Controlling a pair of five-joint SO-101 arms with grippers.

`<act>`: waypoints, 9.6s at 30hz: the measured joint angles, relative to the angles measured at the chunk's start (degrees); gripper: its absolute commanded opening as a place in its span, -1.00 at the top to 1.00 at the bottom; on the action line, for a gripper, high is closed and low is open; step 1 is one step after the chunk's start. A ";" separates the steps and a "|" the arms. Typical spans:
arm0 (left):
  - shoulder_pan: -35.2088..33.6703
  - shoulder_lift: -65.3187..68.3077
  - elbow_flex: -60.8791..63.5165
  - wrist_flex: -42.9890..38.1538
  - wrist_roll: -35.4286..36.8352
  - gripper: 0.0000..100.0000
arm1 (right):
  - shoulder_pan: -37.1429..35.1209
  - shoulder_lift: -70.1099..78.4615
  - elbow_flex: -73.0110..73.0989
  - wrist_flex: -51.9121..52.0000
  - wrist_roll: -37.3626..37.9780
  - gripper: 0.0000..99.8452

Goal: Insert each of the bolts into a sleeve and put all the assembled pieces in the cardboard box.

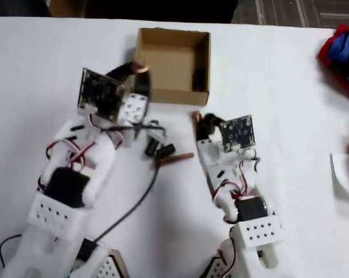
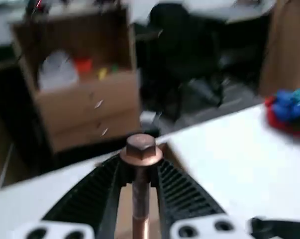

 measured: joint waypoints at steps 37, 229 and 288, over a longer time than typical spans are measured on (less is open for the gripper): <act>8.26 17.23 -18.11 5.98 21.36 0.95 | -10.37 1.05 -15.21 3.60 -9.49 0.96; -23.12 6.24 0.18 18.64 2.02 0.74 | -16.62 85.01 -79.38 58.90 5.98 0.87; -22.95 6.24 0.18 18.64 2.02 0.74 | -18.90 99.34 -102.15 77.10 48.35 0.54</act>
